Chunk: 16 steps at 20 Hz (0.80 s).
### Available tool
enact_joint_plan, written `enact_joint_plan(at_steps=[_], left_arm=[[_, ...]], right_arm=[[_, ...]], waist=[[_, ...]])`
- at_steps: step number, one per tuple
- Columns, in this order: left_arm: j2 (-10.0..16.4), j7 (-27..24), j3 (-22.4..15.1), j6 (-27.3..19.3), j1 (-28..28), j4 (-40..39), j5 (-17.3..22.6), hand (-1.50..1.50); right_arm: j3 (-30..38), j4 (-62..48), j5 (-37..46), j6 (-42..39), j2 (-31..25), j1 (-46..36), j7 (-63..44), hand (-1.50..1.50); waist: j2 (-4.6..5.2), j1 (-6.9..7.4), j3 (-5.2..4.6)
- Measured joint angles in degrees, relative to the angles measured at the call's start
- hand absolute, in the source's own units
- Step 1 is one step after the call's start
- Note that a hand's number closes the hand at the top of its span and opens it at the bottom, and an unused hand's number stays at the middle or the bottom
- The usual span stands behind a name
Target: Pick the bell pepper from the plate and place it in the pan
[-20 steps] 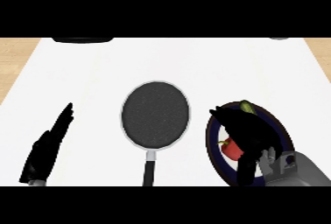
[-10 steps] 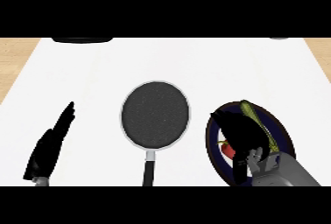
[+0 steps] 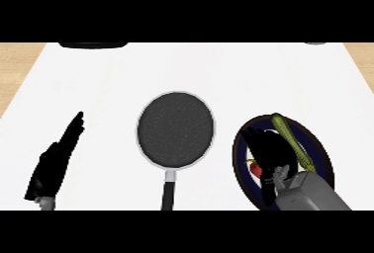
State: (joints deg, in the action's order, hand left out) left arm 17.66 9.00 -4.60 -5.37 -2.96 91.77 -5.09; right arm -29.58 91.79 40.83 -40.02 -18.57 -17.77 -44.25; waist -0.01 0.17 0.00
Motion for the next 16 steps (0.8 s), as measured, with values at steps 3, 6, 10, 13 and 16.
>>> enact_joint_plan(at_steps=[3, 6, 10, 13, 16], left_arm=[[-0.62, 0.0, 1.02, 0.89, 0.08, 0.02, -0.51, 0.0], [-1.68, 0.07, 1.35, 1.53, -0.24, 0.48, -1.45, 0.0], [-2.69, -2.0, 2.06, 2.13, -1.51, -0.36, -2.51, 0.0], [-2.65, -0.21, 3.04, 3.39, -1.05, 1.03, -2.44, 0.0], [-3.4, -1.94, 3.49, 3.75, -0.58, -1.29, -2.95, 0.0]], right_arm=[[0.6, -2.39, 2.85, 0.67, 1.1, 0.38, 1.96, -1.5], [1.5, -4.56, 5.35, 0.73, 2.55, 0.28, 3.45, -1.5], [3.42, -5.5, 7.56, 1.09, 1.53, 1.29, 6.9, -1.5], [3.93, -6.89, 9.36, 2.2, 2.05, 2.18, 9.12, -1.5], [4.57, -8.84, 10.66, 4.79, 2.98, 2.12, 11.93, 1.5]], waist=[[0.01, 0.01, 0.01], [0.0, 0.02, 0.0], [0.0, 0.01, 0.0], [0.01, 0.0, 0.0], [0.01, -0.01, -0.01]])
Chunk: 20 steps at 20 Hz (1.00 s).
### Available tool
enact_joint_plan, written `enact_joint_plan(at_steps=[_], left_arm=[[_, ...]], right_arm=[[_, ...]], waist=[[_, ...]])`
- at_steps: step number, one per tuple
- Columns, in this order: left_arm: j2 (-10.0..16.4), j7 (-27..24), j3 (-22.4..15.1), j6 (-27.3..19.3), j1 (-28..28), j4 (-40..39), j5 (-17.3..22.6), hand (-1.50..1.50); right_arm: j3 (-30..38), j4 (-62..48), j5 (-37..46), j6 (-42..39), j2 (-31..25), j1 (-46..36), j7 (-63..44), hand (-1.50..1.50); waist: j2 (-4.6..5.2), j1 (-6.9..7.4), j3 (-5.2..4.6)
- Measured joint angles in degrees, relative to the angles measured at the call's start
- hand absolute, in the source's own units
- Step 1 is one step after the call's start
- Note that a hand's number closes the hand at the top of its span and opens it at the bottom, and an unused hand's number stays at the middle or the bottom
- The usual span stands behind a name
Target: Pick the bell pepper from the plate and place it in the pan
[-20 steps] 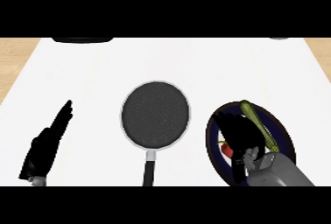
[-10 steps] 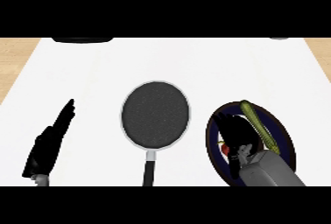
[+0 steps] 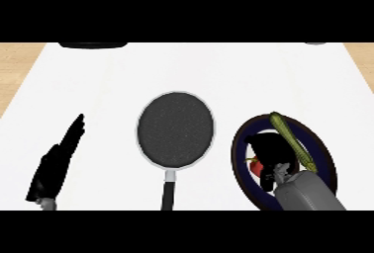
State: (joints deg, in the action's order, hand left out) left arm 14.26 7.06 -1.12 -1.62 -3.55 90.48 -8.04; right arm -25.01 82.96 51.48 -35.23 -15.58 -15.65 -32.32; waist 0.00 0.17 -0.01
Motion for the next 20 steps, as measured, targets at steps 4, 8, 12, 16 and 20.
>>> enact_joint_plan(at_steps=[4, 8, 12, 16, 20], left_arm=[[-0.83, 1.43, 0.01, 0.13, -0.27, 1.51, -0.91, 0.0], [-1.67, 1.3, 0.17, 0.11, 0.21, 1.2, -1.83, 0.0], [-2.23, 1.94, 0.16, 0.53, -1.28, 3.39, -2.45, 0.0], [-2.38, 1.32, 0.54, 0.79, -2.03, 3.41, -2.41, 0.0], [-2.92, 0.76, 0.85, 0.29, -1.32, 2.23, -3.05, 0.0]], right_arm=[[1.28, -2.2, 1.06, 2.86, 1.36, 0.24, 3.38, 1.5], [3.55, -3.51, 0.36, 2.79, 2.54, 0.07, 5.52, 1.5], [5.23, -2.48, 0.45, 3.26, 3.7, 1.97, 5.48, 1.5], [11.29, -4.08, -1.91, 4.18, 1.07, 2.2, 7.59, 1.5], [15.17, -2.98, -1.62, 6.84, -2.04, 3.15, 9.02, 1.5]], waist=[[-0.17, 0.02, -0.12], [-0.24, 0.0, -0.16], [-0.32, 0.0, -0.18], [-0.23, 0.03, -0.06], [-0.1, -0.22, -0.02]])
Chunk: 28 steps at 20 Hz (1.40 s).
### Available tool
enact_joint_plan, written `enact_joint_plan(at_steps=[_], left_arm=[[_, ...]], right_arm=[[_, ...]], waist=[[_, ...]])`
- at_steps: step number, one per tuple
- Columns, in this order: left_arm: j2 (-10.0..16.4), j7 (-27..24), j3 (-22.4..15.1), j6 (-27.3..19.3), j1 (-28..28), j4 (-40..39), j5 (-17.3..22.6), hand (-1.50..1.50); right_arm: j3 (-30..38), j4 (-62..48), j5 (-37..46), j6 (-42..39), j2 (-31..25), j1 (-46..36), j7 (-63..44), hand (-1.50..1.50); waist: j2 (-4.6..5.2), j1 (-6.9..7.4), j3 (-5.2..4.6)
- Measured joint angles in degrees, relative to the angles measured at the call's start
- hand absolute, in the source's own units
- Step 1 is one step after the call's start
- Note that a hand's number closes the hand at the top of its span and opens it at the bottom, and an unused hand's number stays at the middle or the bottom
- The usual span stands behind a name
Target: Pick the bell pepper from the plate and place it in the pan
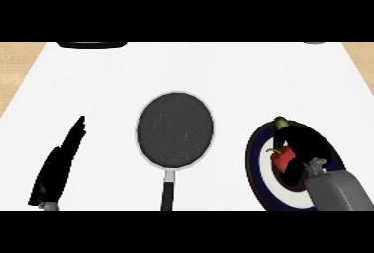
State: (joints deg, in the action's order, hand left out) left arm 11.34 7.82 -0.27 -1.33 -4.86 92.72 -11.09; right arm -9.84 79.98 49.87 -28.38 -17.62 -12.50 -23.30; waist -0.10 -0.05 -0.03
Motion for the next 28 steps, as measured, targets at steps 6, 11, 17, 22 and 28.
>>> enact_joint_plan(at_steps=[6, 11, 17, 22, 28], left_arm=[[0.54, -0.83, 0.59, 0.96, -0.52, -0.55, 0.54, 0.0], [0.4, -0.48, 0.63, 1.01, -0.16, -0.52, 0.46, 0.0], [0.03, -0.78, 0.47, 1.3, 0.28, -0.91, -0.04, 0.0], [0.09, 0.02, 0.82, 1.85, 1.5, -0.85, 0.0, 0.0], [-0.15, 0.02, 0.53, 2.34, 1.73, -0.66, -0.37, 0.0]], right_arm=[[2.6, 7.75, 3.08, 11.09, -2.72, -1.07, 4.32, 1.5], [2.79, 13.98, 4.69, 18.87, -2.66, -4.78, 9.19, 1.5], [-0.27, 15.0, 6.28, 21.97, 3.46, -10.75, 8.85, 1.5], [-1.06, 8.47, 5.12, 21.65, 10.65, -19.43, 6.69, 1.5], [-3.68, -6.21, 0.39, 27.69, 15.97, -28.83, 3.31, 1.5]], waist=[[-0.13, -0.32, 0.04], [-0.09, -0.02, 0.04], [0.06, 0.46, 0.02], [0.18, 0.91, 0.01], [0.36, 1.61, 0.02]])
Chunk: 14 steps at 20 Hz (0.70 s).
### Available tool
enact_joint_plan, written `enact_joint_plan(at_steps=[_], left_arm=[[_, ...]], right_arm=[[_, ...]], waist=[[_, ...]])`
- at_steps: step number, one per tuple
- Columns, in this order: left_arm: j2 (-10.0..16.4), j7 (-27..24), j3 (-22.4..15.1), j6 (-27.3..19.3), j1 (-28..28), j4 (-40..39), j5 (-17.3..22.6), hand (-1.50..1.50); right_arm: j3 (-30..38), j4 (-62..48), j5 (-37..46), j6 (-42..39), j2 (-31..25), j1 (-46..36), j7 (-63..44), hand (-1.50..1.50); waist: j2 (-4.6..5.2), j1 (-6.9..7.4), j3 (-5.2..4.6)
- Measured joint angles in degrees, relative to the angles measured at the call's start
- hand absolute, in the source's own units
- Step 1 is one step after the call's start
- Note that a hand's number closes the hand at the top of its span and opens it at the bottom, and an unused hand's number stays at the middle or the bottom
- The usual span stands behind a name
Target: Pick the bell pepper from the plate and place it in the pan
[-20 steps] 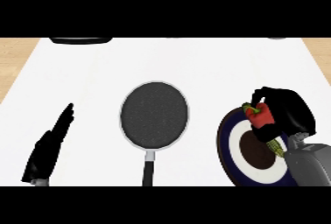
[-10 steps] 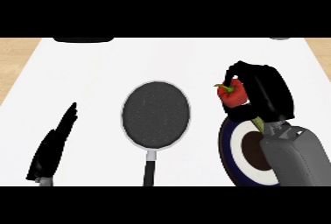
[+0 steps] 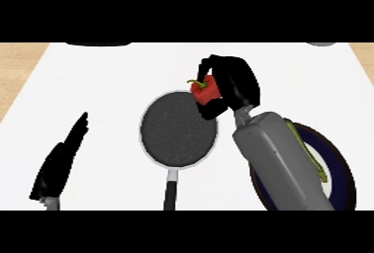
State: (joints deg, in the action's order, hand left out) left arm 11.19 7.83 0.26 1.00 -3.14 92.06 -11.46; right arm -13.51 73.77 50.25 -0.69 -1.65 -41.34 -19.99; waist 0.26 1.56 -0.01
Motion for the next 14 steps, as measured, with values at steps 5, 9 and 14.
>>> enact_joint_plan(at_steps=[5, 9, 14], left_arm=[[-0.32, 0.99, -0.53, 0.38, 0.77, 0.94, -0.18, 0.0], [-0.17, -0.45, -0.28, 1.14, 1.52, -0.93, 0.12, 0.0], [-0.71, -0.48, -1.43, 1.56, 2.35, -0.83, -0.3, 0.0]], right_arm=[[-5.26, -14.75, -6.99, 8.56, 1.15, -5.82, 0.47, 1.5], [-10.08, -25.74, -11.87, 12.43, 1.45, -10.99, 0.82, 1.5], [-15.24, -34.31, -18.45, 12.31, 1.59, -13.19, 2.22, 1.5]], waist=[[0.29, 1.25, 0.01], [0.59, 2.15, -0.01], [1.08, 4.07, 0.01]])
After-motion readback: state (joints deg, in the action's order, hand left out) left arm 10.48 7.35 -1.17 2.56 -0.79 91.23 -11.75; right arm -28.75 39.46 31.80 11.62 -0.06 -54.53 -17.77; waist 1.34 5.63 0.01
